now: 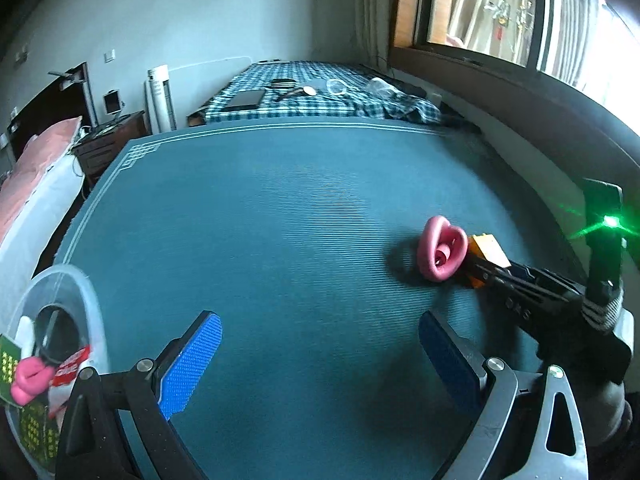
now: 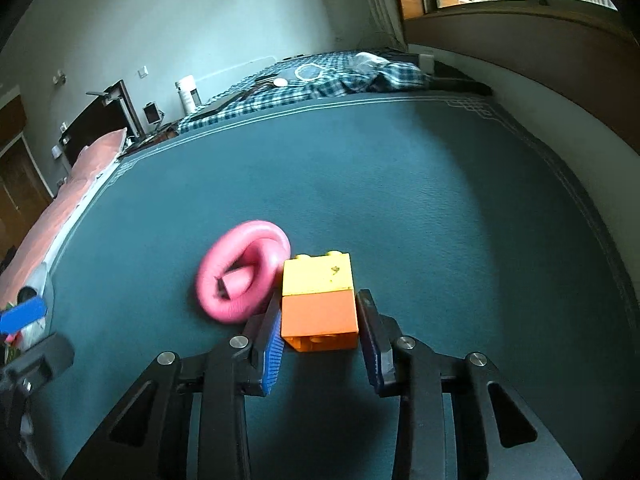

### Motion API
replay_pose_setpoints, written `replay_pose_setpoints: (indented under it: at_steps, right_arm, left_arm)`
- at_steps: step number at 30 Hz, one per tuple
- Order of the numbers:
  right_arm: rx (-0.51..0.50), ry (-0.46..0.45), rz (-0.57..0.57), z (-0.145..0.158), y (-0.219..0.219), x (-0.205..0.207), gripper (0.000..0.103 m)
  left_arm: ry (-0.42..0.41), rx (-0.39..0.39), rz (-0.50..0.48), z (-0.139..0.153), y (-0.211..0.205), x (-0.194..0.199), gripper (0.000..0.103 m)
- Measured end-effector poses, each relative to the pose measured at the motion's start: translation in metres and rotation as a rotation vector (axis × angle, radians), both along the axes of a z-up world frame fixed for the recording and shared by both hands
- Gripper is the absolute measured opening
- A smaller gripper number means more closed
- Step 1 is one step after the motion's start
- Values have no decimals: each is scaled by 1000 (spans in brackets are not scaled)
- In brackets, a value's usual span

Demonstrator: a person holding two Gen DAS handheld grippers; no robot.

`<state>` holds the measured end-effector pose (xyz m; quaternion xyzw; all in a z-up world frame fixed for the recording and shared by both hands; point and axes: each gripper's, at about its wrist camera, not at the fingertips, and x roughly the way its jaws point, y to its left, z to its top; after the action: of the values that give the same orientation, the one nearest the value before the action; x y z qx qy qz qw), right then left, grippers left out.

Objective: Organize objects
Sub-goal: 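Grasp the orange brick with the right gripper while the left grasps the pink ring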

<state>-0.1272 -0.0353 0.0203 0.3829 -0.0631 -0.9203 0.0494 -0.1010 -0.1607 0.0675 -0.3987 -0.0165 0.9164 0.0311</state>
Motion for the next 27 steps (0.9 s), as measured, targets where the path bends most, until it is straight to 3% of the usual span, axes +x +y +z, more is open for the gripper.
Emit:
replay_pose_setpoints:
  at_steps: [12, 15, 18, 23, 27]
  right_arm:
    - [-47, 3, -17, -2, 47, 33, 35]
    - [-52, 5, -17, -2, 47, 33, 35]
    - [-49, 7, -18, -2, 46, 32, 35]
    - [-50, 7, -18, -2, 46, 33, 35]
    - [-42, 7, -19, -1, 44, 32, 35]
  left_arm:
    - [-6, -90, -118, -10, 69, -36, 100]
    - [-23, -109, -121, -16, 76, -51, 91]
    - [-54, -99, -119, -24, 77, -64, 84]
    - [-76, -57, -121, -29, 81, -75, 84]
    - [-60, -76, -139, -30, 91, -79, 84]
